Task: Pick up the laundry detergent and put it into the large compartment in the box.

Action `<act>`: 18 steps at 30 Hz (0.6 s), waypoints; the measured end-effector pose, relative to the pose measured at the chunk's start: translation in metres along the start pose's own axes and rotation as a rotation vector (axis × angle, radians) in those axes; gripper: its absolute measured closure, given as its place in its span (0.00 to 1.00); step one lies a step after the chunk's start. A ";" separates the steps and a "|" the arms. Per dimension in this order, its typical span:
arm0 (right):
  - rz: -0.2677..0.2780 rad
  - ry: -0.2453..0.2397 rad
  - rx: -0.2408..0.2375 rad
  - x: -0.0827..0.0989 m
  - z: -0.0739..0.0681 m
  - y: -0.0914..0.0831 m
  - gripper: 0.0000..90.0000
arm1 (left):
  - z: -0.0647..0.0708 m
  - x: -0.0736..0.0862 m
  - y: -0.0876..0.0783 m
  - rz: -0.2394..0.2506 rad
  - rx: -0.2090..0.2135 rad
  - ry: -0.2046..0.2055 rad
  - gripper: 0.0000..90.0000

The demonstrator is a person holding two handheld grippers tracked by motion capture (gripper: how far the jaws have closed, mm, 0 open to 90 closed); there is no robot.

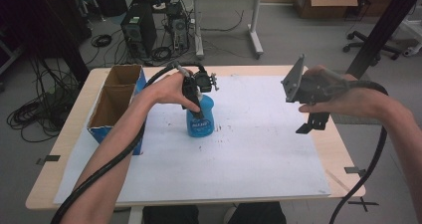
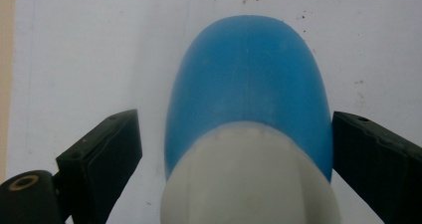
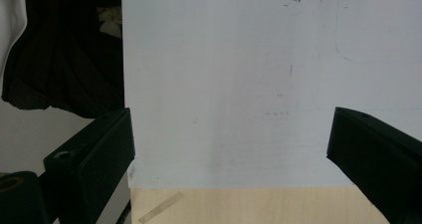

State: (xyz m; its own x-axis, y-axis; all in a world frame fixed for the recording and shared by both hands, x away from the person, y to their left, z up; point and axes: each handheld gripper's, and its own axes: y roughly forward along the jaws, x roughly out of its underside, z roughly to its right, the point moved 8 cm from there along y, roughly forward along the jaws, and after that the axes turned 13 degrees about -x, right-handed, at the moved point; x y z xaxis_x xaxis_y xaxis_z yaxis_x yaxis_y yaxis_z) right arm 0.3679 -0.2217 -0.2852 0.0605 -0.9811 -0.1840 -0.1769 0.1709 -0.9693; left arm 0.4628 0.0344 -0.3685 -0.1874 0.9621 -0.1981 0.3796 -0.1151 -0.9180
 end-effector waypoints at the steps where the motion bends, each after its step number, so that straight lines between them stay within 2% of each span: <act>1: -0.001 -0.001 0.000 0.000 0.000 0.000 0.05 | 0.000 0.000 0.000 -0.004 0.004 0.003 0.10; 13: 0.002 -0.001 -0.005 0.001 0.000 0.003 0.05 | 0.001 0.000 -0.001 -0.001 -0.006 0.017 0.13; 18: 0.002 0.001 -0.007 0.001 0.000 0.004 0.05 | 0.001 0.000 -0.001 0.006 -0.010 0.015 0.17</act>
State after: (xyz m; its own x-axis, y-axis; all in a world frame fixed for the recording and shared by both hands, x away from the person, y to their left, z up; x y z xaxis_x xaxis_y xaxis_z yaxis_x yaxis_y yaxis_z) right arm 0.3677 -0.2224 -0.2892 0.0594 -0.9808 -0.1856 -0.1834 0.1721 -0.9679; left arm 0.4610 0.0344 -0.3678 -0.1717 0.9649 -0.1987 0.3900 -0.1187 -0.9131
